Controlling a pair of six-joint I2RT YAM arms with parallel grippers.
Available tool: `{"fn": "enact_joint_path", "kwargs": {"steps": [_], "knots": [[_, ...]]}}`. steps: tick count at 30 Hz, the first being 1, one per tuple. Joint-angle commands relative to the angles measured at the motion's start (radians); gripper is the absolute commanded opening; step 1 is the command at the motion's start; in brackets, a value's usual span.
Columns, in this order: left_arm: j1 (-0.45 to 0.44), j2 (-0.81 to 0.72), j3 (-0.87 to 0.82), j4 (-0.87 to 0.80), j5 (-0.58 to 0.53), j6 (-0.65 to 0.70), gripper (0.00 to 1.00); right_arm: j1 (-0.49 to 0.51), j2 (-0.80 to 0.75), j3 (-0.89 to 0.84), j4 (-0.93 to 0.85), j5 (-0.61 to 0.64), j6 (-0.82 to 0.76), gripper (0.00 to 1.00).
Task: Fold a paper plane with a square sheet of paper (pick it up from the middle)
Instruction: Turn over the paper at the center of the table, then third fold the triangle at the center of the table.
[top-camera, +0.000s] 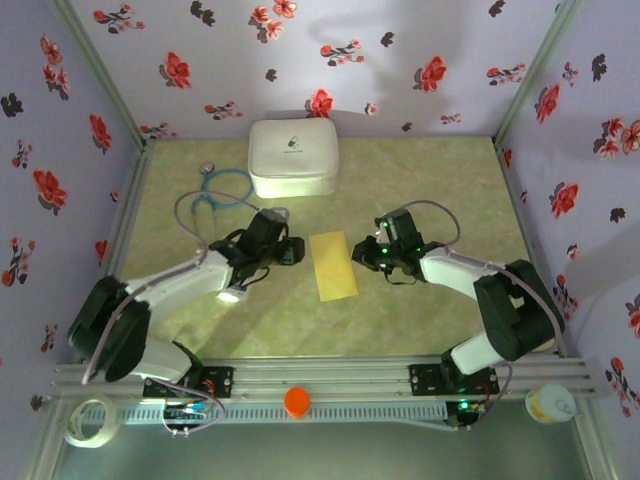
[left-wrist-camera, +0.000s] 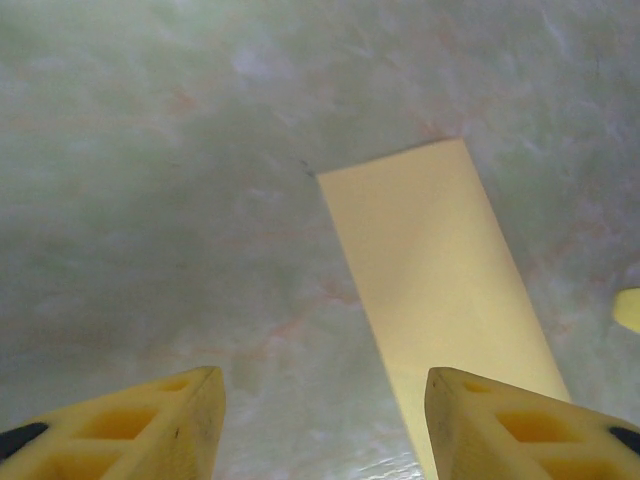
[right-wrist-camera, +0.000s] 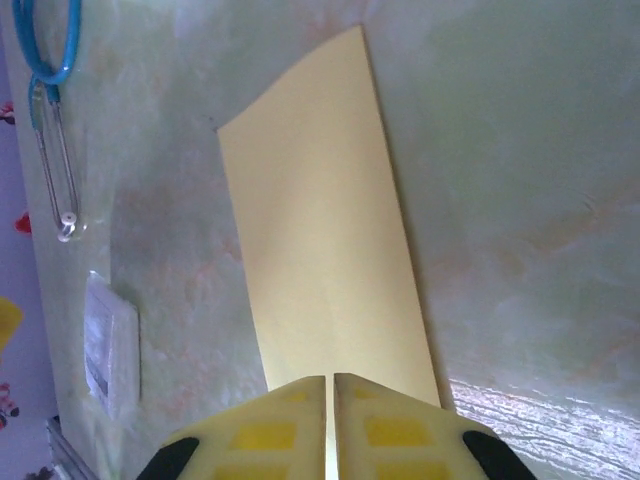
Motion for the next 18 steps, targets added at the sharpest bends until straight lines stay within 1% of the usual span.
{"fn": "enact_joint_path", "kwargs": {"steps": [1,5,8,11,16,18], "knots": [[0.005,0.075,0.070,-0.058,0.130,-0.039,0.54,-0.006,0.053,-0.006,0.066,-0.089,0.040,0.08],[0.006,0.111,0.075,-0.035,0.185,-0.063,0.54,-0.004,0.117,0.014,0.086,-0.112,0.060,0.07],[0.006,0.135,0.087,-0.049,0.218,-0.061,0.54,-0.004,0.154,0.023,0.119,-0.133,0.076,0.07],[0.007,0.149,0.087,-0.039,0.236,-0.072,0.52,-0.003,0.191,0.032,0.130,-0.149,0.079,0.08],[0.009,0.177,0.099,-0.026,0.269,-0.080,0.49,-0.004,0.232,0.038,0.037,-0.086,0.066,0.09],[0.011,0.191,0.104,-0.019,0.285,-0.088,0.47,-0.004,0.238,0.010,0.043,-0.064,0.088,0.09]]}}
